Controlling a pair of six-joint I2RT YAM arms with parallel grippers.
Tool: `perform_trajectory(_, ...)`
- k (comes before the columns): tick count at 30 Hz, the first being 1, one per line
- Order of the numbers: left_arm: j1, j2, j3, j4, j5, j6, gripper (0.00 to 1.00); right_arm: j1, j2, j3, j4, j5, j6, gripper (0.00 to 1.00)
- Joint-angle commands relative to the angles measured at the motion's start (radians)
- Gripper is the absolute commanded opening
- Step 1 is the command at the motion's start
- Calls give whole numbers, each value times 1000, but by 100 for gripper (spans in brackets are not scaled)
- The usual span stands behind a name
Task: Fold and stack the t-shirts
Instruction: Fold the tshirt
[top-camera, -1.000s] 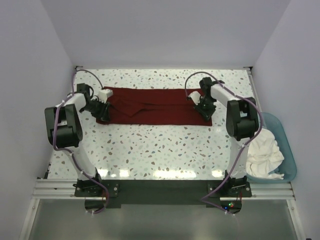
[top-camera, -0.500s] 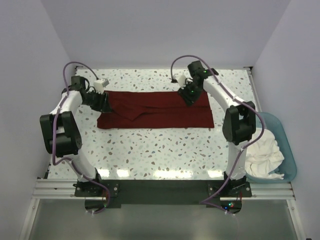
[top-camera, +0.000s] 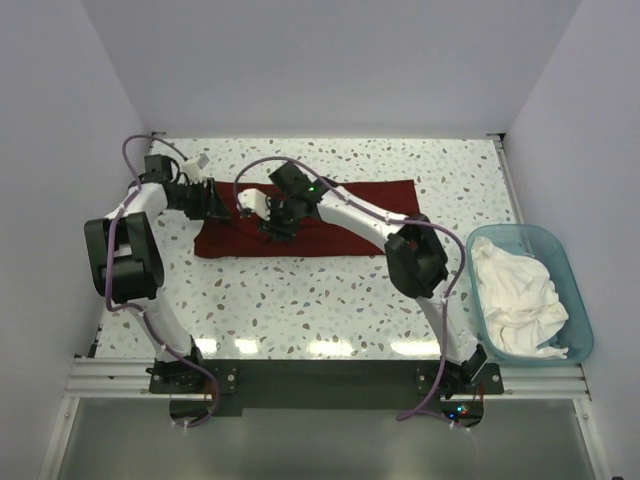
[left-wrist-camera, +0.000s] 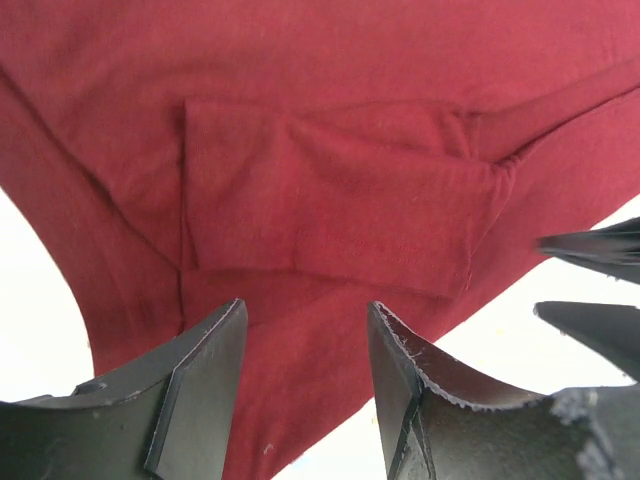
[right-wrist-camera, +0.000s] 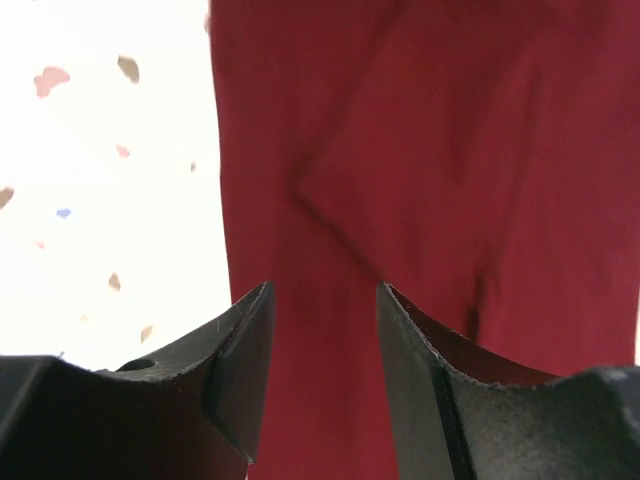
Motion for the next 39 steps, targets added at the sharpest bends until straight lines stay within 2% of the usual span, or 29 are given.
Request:
perform_trajectory(1, 19, 1, -32, 16, -2, -55, 56, 20, 57, 88, 76, -38, -39, 49)
perform_trajectory(8, 24, -1, -52, -1, -37, -34, 56, 50, 139, 123, 116, -40, -33, 46)
perform_trajectory(17, 24, 7, -53, 2, -42, -23, 57, 58, 148, 133, 139, -15, -35, 45)
perform_trajectory(25, 25, 19, -38, 4, -33, -40, 57, 60, 180, 163, 111, -23, -58, 40)
perform_trajectory(39, 32, 44, -19, -6, -28, -35, 57, 63, 162, 120, 56, -53, -99, 43)
